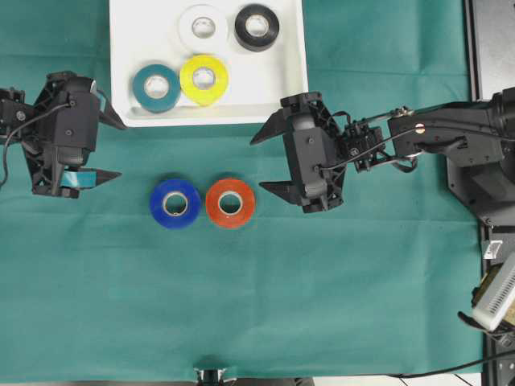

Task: Put the tape alternately from left to right into the white case.
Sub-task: 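Release the teal roll and move the right gripper over the blue roll, then lower the right gripper into the blue roll's core and grip it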

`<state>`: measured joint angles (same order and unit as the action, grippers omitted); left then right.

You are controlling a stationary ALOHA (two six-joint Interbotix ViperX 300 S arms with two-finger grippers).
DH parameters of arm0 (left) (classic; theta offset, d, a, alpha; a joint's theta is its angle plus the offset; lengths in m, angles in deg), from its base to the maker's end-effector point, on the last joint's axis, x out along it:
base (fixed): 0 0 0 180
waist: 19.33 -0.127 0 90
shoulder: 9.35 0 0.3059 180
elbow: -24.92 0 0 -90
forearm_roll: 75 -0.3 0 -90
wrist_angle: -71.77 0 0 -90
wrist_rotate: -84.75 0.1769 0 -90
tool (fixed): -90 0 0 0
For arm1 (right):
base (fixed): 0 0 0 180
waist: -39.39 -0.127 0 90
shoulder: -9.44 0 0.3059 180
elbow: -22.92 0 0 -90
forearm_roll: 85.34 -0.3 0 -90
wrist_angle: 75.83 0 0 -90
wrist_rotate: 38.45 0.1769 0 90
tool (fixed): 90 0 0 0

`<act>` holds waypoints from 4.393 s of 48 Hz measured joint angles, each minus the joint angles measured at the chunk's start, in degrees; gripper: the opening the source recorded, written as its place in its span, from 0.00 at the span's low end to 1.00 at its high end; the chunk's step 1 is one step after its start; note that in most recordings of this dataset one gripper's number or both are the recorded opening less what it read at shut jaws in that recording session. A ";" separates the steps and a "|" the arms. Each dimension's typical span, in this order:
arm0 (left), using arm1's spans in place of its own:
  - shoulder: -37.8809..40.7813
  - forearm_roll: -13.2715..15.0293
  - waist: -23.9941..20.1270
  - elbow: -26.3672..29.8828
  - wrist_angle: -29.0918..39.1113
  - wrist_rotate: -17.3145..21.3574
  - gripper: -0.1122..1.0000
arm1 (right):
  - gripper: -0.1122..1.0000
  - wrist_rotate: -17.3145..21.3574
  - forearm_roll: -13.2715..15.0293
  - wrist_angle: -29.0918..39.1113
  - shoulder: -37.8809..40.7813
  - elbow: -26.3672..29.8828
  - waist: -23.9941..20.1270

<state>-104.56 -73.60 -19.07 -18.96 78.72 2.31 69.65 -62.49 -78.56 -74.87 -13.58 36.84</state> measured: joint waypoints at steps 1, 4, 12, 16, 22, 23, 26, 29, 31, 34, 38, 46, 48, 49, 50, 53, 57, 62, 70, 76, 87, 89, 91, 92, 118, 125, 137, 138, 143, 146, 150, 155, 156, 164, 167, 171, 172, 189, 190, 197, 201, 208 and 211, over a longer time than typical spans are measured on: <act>-0.09 0.00 0.00 0.00 0.00 0.00 0.99 | 0.86 0.00 0.00 0.00 0.00 0.00 -0.09; 0.00 0.00 0.00 0.00 0.00 0.00 0.99 | 0.86 0.00 -0.09 0.09 0.00 0.00 -0.44; -0.09 0.00 0.00 0.00 0.00 0.00 0.99 | 0.86 0.00 -0.09 0.00 0.00 0.35 -1.93; 0.00 0.00 0.00 0.00 0.00 0.00 0.99 | 0.86 0.00 -0.09 -0.18 0.44 1.14 -2.99; -0.09 -0.09 0.00 0.00 0.00 0.00 0.99 | 0.86 -0.09 -0.09 -0.70 2.64 2.90 -4.66; -0.09 -0.09 0.09 0.00 0.00 0.00 0.99 | 0.86 0.00 -0.09 -0.79 3.08 3.25 -4.83; -0.09 0.00 0.09 -0.09 0.00 0.00 0.99 | 0.86 0.00 0.00 -0.79 4.83 4.75 -5.36; 0.00 0.00 0.00 0.00 0.00 0.00 0.99 | 0.86 0.00 -0.09 -0.79 6.50 6.24 -5.71; 0.00 0.00 0.00 0.00 0.00 0.00 0.99 | 0.86 0.00 -0.09 -0.79 7.65 7.38 -5.89; -0.09 -0.09 0.00 0.00 0.00 0.00 0.99 | 0.86 0.00 0.00 -0.62 9.32 9.05 -6.15; -0.09 -0.09 0.00 -0.09 0.00 0.00 0.99 | 0.86 0.00 -0.09 0.09 11.60 11.60 -6.42; -0.09 0.00 0.09 0.00 0.00 0.00 0.99 | 0.86 -0.09 -0.09 2.90 14.59 15.91 -6.86; -0.09 0.00 0.09 0.00 0.00 0.00 0.99 | 0.86 0.00 -0.09 3.78 15.21 16.96 -6.86; -0.09 0.00 0.09 0.00 0.00 0.00 0.99 | 0.86 0.00 -0.09 4.13 15.56 17.40 -6.94; -0.09 -0.09 0.00 0.00 0.00 0.00 0.99 | 0.86 0.00 -0.09 4.48 15.82 17.84 -7.03; 0.00 0.00 0.09 0.00 0.00 0.00 0.99 | 0.86 -0.09 0.00 5.63 16.88 19.25 -7.29; -0.09 0.00 0.09 0.00 0.00 0.00 0.99 | 0.86 0.00 -0.09 6.68 18.19 20.74 -7.65; 0.00 0.00 0.09 0.00 0.00 0.00 0.99 | 0.86 0.00 -0.09 7.21 19.51 22.06 -7.91; 0.00 0.00 0.00 0.00 0.00 0.00 0.99 | 0.86 0.00 -0.09 7.56 20.83 23.47 -7.91; 0.00 0.00 0.09 0.00 0.00 0.00 0.99 | 0.86 0.00 -0.44 7.82 22.06 24.70 -7.91; -0.09 0.00 0.09 0.00 0.00 -0.09 0.99 | 0.86 1.67 -0.62 7.91 25.14 26.28 -7.91; 0.00 0.00 0.09 0.00 0.00 -0.09 0.99 | 0.86 2.02 -0.53 8.00 25.49 26.54 -7.91; -0.09 0.00 0.00 0.00 0.00 -0.09 0.99 | 0.86 2.37 -0.62 8.00 25.84 26.81 -7.91; 0.00 0.00 0.09 0.00 0.00 -0.09 0.99 | 0.86 2.64 -0.53 8.00 26.10 26.89 -7.91; 0.00 0.00 0.09 0.00 0.00 -0.09 0.99 | 0.84 4.92 -0.53 7.91 28.30 28.56 -8.09; 0.00 0.00 0.09 0.00 0.00 -0.18 0.99 | 0.72 5.10 -0.62 8.00 28.30 28.74 -8.09; 0.00 0.00 0.00 0.00 0.00 -0.18 0.99 | 0.17 5.27 -0.62 8.00 28.30 29.44 -8.09; 0.00 0.00 0.09 -0.09 0.00 -0.18 0.99 | 0.14 5.27 -0.62 8.00 28.30 29.44 -8.17; -0.09 0.00 0.09 0.00 0.00 -0.09 0.99 | 0.12 5.27 -0.62 8.00 28.39 29.53 -8.09; 0.00 0.00 0.00 0.00 0.00 -0.18 0.99 | 0.12 5.27 -0.62 8.00 28.39 29.53 -8.09; 0.00 0.00 0.00 0.00 0.00 -0.18 0.99 | 0.12 5.19 -0.62 8.00 28.39 29.53 -8.09; 0.00 0.00 0.09 0.00 0.00 -0.18 0.99 | 0.12 5.27 -0.62 8.00 28.39 29.53 -8.09; 0.00 0.00 0.09 0.00 0.00 -0.18 0.99 | 0.12 5.27 -0.62 8.00 28.39 29.53 -8.09; 0.00 0.00 0.00 0.00 0.00 -0.09 0.99 | 0.12 5.36 -0.62 8.00 28.39 29.53 -8.09; -0.09 0.00 0.09 -0.09 0.00 -0.09 0.99 | 0.12 5.36 -0.62 8.00 28.39 29.53 -8.09; 0.00 0.00 0.09 0.00 0.00 -0.09 0.99 | 0.12 5.36 -0.62 7.91 28.39 29.53 -8.09; 0.00 0.00 0.09 0.00 0.00 -0.18 0.99 | 0.12 5.36 -0.62 8.00 28.30 29.53 -8.09; 0.00 0.00 0.09 0.00 0.00 -0.18 0.99 | 0.12 5.36 -0.62 8.35 22.15 27.77 -8.17; -0.09 0.00 0.09 0.00 0.00 -0.18 0.99 | 0.12 5.36 -0.53 8.70 21.62 27.69 -8.17; 0.00 0.00 0.09 0.00 0.00 -0.18 0.99 | 0.12 5.36 -0.44 10.81 19.78 27.51 -8.17; 0.00 0.00 0.09 0.00 0.00 -0.09 0.99 | 0.12 5.36 -0.53 11.51 19.34 27.51 -8.26; 0.00 0.00 0.09 0.00 0.00 -0.18 0.99 | 0.12 5.36 -0.35 11.87 19.25 27.51 -8.17; 0.00 0.00 0.00 0.00 0.00 -0.18 0.99 | 0.12 5.36 -0.35 11.87 19.25 27.51 -8.17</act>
<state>-104.56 -73.60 -19.07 -18.96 78.72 2.13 75.01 -62.84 -66.69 -55.62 13.93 28.66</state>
